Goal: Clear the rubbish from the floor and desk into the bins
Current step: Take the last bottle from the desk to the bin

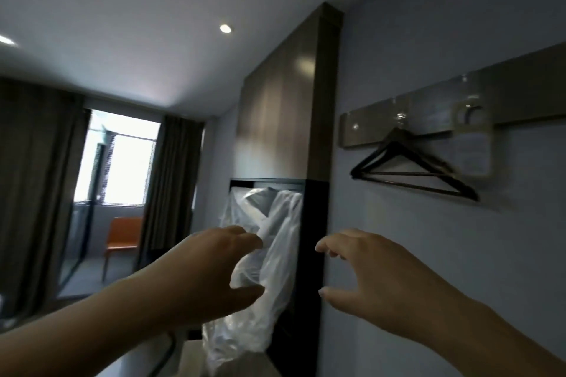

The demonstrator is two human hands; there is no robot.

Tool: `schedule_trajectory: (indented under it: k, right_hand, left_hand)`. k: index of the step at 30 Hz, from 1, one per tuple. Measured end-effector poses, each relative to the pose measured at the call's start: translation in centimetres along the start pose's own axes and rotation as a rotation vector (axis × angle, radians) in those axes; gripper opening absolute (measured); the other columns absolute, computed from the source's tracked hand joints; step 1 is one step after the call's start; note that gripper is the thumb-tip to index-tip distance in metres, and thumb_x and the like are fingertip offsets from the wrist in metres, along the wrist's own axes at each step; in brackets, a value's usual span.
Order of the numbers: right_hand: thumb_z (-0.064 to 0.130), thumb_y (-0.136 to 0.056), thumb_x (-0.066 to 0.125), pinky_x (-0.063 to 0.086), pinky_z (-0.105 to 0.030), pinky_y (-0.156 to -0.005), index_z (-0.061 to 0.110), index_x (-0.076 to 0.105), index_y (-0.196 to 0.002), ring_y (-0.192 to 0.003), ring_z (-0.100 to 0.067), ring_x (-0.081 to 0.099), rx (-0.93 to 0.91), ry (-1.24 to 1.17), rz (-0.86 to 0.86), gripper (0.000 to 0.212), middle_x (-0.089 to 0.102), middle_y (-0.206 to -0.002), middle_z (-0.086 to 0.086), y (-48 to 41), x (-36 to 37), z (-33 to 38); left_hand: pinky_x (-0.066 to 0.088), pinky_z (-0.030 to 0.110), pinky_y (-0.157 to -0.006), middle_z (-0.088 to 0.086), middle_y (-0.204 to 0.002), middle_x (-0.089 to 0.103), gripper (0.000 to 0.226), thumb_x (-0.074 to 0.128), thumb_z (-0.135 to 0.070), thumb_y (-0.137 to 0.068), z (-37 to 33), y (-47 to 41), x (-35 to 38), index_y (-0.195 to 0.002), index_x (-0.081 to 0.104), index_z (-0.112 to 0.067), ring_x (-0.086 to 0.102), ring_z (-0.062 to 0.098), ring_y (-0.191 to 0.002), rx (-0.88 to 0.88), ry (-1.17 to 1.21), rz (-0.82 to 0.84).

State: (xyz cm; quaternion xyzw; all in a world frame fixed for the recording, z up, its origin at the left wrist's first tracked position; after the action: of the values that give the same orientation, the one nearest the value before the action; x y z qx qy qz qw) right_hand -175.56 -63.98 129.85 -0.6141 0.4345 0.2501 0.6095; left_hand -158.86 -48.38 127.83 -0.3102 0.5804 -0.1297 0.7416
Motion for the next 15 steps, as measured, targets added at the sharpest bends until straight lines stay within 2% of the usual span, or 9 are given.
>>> schedule_trajectory:
  k: [4,10,15]
  right_hand:
    - [0.049,-0.084,0.061,0.04,-0.017,-0.09,0.037,0.044,-0.136,-0.118,-0.002,0.048,-0.108,-0.074,0.014,0.056,0.048,-0.133,0.017,-6.7,4.4,5.6]
    - [0.048,-0.083,0.062,0.039,-0.018,-0.098,0.037,0.044,-0.136,-0.122,0.003,0.046,-0.218,-0.144,0.038,0.057,0.047,-0.134,0.02,-14.5,10.5,10.9]
    - [0.052,-0.082,0.06,0.043,-0.022,-0.098,0.036,0.044,-0.135,-0.119,0.001,0.049,-0.267,-0.159,0.049,0.057,0.05,-0.132,0.018,-21.5,16.7,12.4]
  left_hand:
    - [0.041,0.012,-0.091,-0.022,-0.126,0.05,0.055,0.058,-0.058,-0.083,7.6,3.6,-1.0,-0.133,0.043,-0.041,0.048,-0.005,-0.109,-0.116,-0.054,0.054]
    - [0.047,0.022,-0.097,-0.02,-0.132,0.047,0.062,0.058,-0.059,-0.082,17.3,6.6,0.9,-0.138,0.039,-0.039,0.049,0.0,-0.116,-0.262,-0.086,0.07]
    - [0.043,0.013,-0.093,-0.02,-0.132,0.047,0.062,0.057,-0.059,-0.083,24.6,6.9,4.9,-0.139,0.039,-0.038,0.048,-0.002,-0.115,-0.31,-0.131,0.077]
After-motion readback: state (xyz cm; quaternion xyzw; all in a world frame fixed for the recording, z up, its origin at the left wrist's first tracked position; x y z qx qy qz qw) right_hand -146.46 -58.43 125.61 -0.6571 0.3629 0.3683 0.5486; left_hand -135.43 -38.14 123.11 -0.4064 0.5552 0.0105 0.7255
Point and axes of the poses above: each hand's wrist, its own y-axis away from the middle knuckle, its own x-axis out of the palm, z = x × y, the point moved 1 cm from there along -y, towards the middle knuckle
